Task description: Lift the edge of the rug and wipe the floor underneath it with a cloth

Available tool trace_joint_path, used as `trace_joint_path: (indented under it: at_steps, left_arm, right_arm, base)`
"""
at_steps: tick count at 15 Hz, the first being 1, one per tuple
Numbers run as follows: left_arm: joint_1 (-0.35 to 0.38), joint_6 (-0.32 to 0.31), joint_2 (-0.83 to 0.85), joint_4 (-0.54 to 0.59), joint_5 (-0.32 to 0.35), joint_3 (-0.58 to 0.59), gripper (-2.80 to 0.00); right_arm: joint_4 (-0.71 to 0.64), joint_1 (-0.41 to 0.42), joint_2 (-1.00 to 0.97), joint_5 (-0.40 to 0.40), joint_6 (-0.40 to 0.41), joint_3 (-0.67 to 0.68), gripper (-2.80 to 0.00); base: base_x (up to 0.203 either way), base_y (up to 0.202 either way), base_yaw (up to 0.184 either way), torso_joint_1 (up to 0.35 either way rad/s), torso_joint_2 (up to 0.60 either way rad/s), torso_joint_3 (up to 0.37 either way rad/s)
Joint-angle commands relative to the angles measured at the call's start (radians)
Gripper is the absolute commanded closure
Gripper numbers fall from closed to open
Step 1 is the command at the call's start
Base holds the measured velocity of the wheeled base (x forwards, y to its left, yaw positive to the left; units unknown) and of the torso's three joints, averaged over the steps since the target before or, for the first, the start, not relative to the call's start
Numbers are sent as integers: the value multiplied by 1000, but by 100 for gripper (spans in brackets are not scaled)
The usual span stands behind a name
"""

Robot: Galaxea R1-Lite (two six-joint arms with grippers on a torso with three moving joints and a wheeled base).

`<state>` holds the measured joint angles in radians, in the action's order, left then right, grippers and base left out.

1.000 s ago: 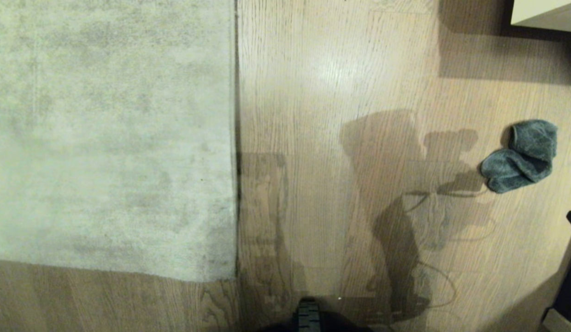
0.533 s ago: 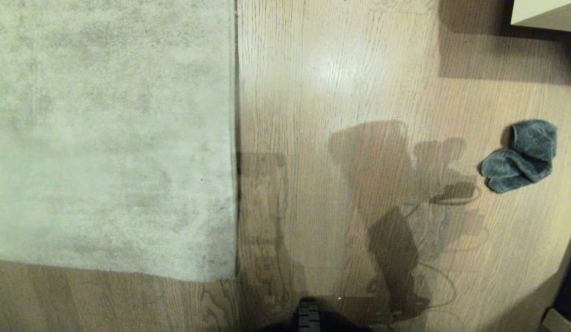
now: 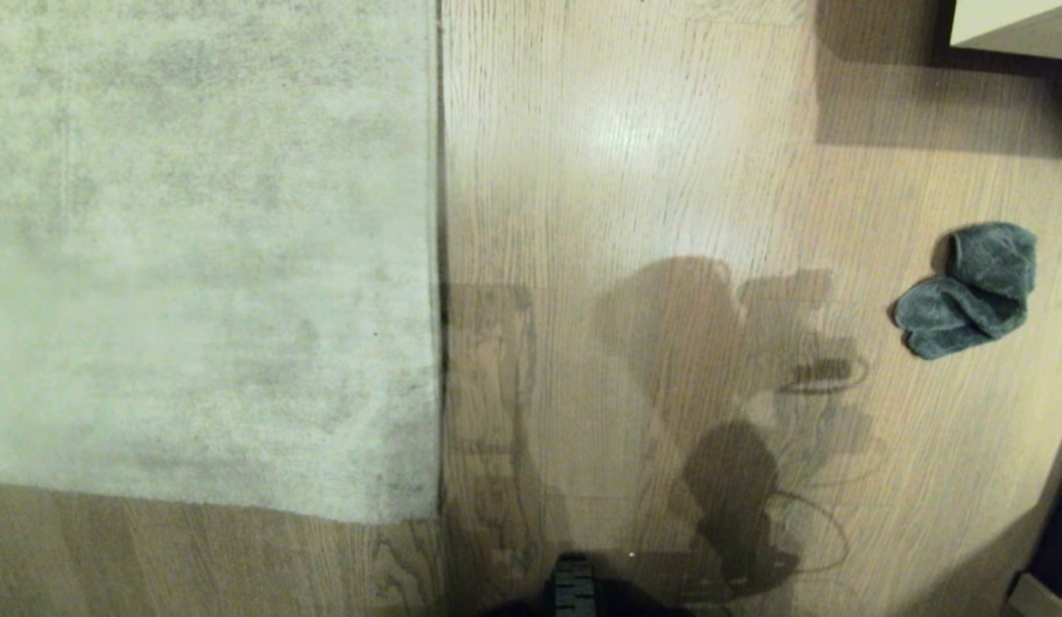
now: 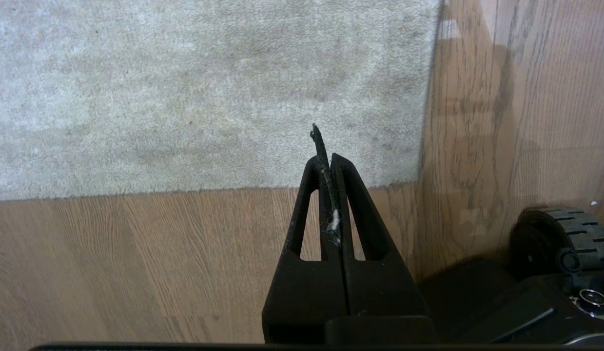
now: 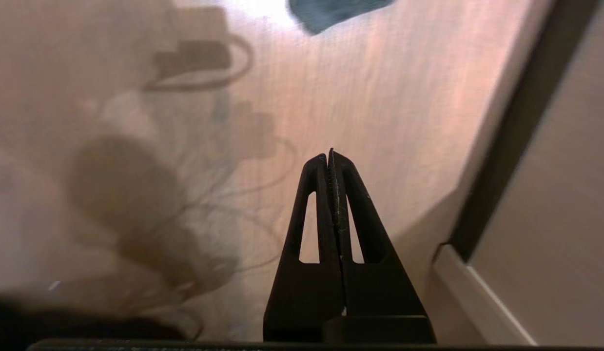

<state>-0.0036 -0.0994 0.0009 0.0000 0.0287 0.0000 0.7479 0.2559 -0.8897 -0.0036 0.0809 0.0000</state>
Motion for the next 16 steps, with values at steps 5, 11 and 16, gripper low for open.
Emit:
trace_joint_path:
  at_steps: [5,11,16]
  left_arm:
    - [0,0,0,-1,0,0,0]
    - [0,0,1,0,0,0,0]
    - [1,0,1,0,-1,0,0]
  right_arm:
    - [-406,-121,455,-58,3,0,0]
    - [-625,-247,655,-84,-13,0,0]
    - [-731,-251,800,-1,-13,0,0]
  base:
    - [0,0,0,0,0,0]
    - [0,0,0,0,0,0]
    - [0,0,0,0,0,0]
